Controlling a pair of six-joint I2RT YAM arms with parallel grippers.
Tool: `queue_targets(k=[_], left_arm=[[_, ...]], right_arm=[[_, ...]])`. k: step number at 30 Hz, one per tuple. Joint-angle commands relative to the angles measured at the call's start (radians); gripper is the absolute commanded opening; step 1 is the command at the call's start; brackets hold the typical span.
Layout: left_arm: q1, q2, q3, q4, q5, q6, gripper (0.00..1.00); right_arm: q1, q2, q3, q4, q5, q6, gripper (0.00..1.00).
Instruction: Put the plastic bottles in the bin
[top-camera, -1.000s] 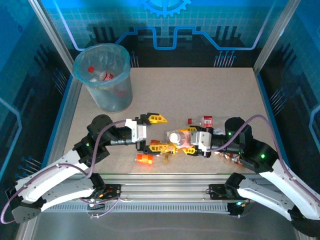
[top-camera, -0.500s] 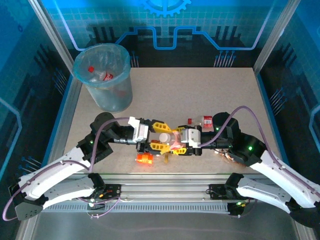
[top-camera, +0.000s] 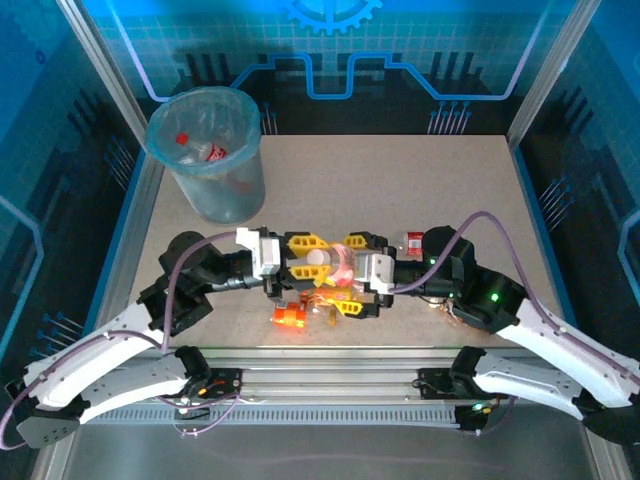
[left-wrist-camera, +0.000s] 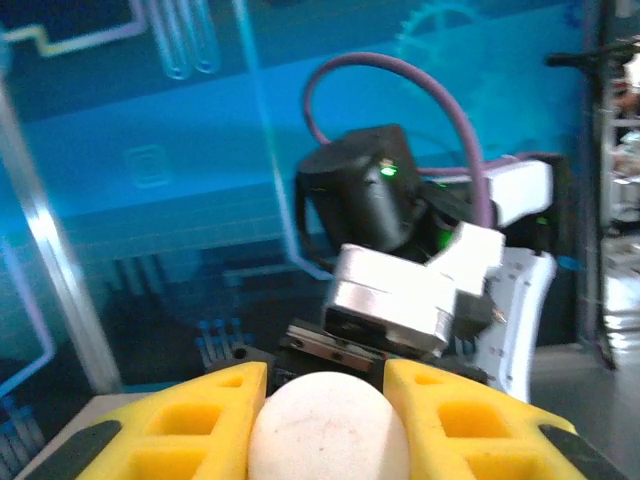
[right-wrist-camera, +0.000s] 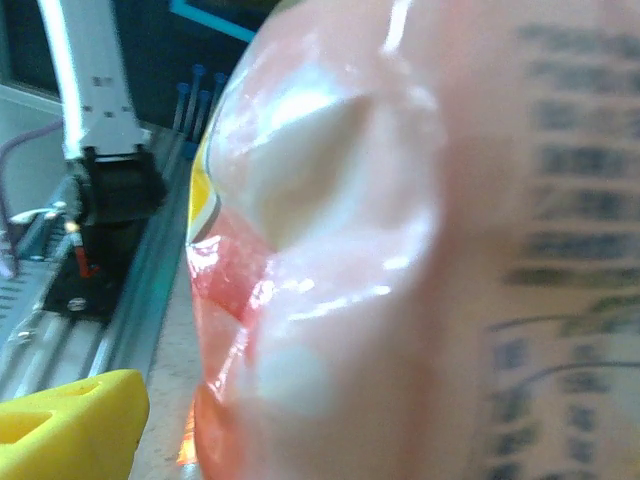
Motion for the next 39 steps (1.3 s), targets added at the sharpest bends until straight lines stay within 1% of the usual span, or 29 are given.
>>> queue_targets(k=[1, 2, 4, 7, 8, 10, 13, 16, 19, 22, 24, 26, 28, 32, 37, 39], left_arm=[[0.019, -0.011, 0.109, -0.007, -0.434, 0.064, 0.00], [0.036, -0.001, 0.147, -0.028, -0.516, 0.067, 0.00], [0.103, 0.023, 0.226, -0.094, -0.608, 0.052, 0.00], [0.257, 0.085, 0.366, -0.206, -0.687, -0.008, 0.00], [0.315, 0.112, 0.415, -0.248, -0.693, -0.030, 0.00], [0.451, 0.178, 0.521, -0.335, -0.680, -0.086, 0.00], [0.625, 0.282, 0.642, -0.391, -0.636, -0.121, 0.00], [0.761, 0.405, 0.785, -0.455, -0.576, -0.144, 0.00], [0.865, 0.563, 0.945, -0.536, -0.496, -0.174, 0.00], [0.914, 0.714, 1.069, -0.616, -0.453, -0.180, 0.00], [0.931, 0.801, 1.136, -0.694, -0.429, -0.176, 0.00], [0.934, 0.861, 1.161, -0.756, -0.427, -0.165, 0.00], [0.934, 0.887, 1.119, -0.765, -0.412, -0.151, 0.00], [0.934, 0.893, 0.994, -0.726, -0.376, -0.106, 0.00], [0.934, 0.923, 0.890, -0.686, -0.401, -0.040, 0.00], [0.935, 0.946, 0.875, -0.687, -0.406, -0.023, 0.00]], right_arm=[[0.032, 0.059, 0.084, 0.073, 0.177, 0.027, 0.98], [0.035, 0.087, 0.116, 0.072, 0.225, 0.035, 0.99], [0.037, 0.144, 0.183, 0.068, 0.278, 0.032, 1.00], [0.036, 0.241, 0.291, 0.041, 0.326, -0.010, 1.00], [0.035, 0.277, 0.326, 0.027, 0.342, -0.025, 1.00], [0.034, 0.356, 0.414, -0.010, 0.380, -0.055, 1.00], [0.027, 0.454, 0.496, -0.043, 0.413, -0.076, 1.00], [0.023, 0.509, 0.530, -0.035, 0.406, -0.063, 1.00], [0.021, 0.526, 0.529, -0.023, 0.357, -0.032, 1.00], [0.022, 0.513, 0.511, -0.028, 0.324, -0.009, 1.00], [0.023, 0.491, 0.490, -0.033, 0.333, 0.000, 1.00], [0.021, 0.463, 0.456, -0.037, 0.348, -0.008, 1.00], [0.022, 0.428, 0.413, -0.043, 0.375, -0.022, 1.00], [0.019, 0.377, 0.352, -0.072, 0.407, -0.029, 1.00], [0.012, 0.341, 0.297, -0.095, 0.412, -0.035, 1.00], [0.009, 0.340, 0.289, -0.110, 0.414, -0.035, 1.00]])
